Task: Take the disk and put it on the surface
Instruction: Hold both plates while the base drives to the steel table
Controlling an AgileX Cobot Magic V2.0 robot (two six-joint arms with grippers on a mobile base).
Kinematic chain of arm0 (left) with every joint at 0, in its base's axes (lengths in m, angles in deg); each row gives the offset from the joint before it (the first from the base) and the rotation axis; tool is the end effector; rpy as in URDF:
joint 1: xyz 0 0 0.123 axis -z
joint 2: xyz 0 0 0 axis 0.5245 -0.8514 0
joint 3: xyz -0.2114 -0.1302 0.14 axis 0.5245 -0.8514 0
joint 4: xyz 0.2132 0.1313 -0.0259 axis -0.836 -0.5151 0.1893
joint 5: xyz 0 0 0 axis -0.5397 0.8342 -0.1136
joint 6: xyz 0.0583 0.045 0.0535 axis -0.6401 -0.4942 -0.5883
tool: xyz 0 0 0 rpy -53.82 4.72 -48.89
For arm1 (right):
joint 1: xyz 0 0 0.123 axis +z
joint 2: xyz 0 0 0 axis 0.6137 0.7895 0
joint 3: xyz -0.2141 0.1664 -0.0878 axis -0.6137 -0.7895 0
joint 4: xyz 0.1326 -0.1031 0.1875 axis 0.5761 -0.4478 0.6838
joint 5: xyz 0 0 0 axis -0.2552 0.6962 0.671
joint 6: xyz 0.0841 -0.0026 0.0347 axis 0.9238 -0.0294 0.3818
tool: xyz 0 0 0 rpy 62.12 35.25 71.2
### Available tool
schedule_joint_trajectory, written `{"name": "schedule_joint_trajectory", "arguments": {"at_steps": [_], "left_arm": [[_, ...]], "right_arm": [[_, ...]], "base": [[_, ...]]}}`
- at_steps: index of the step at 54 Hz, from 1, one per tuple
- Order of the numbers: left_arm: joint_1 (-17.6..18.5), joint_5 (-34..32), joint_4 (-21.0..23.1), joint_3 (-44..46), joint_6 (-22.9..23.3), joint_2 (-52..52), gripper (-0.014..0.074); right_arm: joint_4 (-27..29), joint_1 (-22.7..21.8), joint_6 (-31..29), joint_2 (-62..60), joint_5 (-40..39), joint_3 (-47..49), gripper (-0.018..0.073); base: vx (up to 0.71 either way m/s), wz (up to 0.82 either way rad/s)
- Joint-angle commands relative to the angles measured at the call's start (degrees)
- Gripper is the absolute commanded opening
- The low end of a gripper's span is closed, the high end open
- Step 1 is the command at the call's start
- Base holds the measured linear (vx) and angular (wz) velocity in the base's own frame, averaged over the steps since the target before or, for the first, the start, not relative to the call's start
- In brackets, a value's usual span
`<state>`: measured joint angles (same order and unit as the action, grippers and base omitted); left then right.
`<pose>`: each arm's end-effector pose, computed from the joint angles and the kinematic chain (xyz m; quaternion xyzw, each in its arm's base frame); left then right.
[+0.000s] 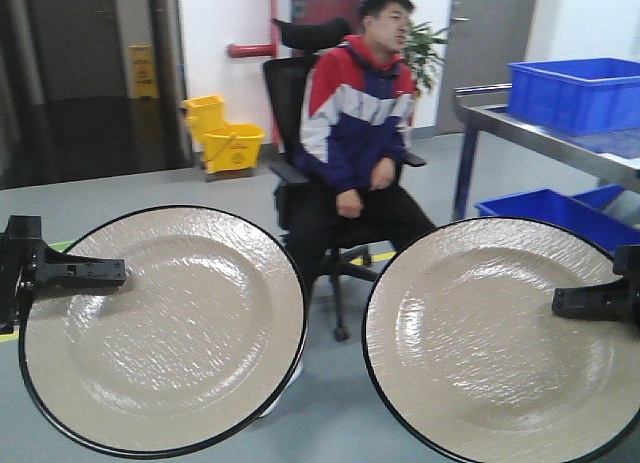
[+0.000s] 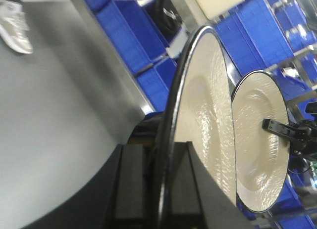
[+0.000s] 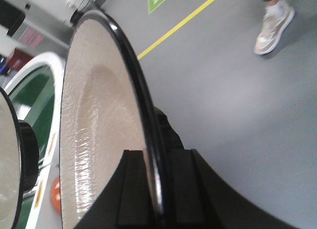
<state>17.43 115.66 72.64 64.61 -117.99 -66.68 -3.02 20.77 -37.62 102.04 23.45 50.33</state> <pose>0.3196 -0.0049 0.3486 -0.0005 0.7909 -0.5102 0.3377 0.2713 -0.0096 0.3498 0.0602 0.8498 0.3846 0.3554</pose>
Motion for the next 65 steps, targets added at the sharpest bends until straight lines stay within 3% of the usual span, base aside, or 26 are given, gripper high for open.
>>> {"name": "schedule_joint_trajectory", "arguments": {"at_steps": [1,65], "left_arm": [[0.3,3.2,8.5,1.9,0.9,2.9,-0.0001],[0.3,3.2,8.5,1.9,0.9,2.9,-0.0001]], "right_arm": [[7.0,-0.3,-0.1,-2.1,-0.3,1.9,-0.0009],[7.0,-0.3,-0.1,-2.1,0.0,1.9,-0.0009]], "base": [[0.3,-0.5],[0.45,-0.23]]}}
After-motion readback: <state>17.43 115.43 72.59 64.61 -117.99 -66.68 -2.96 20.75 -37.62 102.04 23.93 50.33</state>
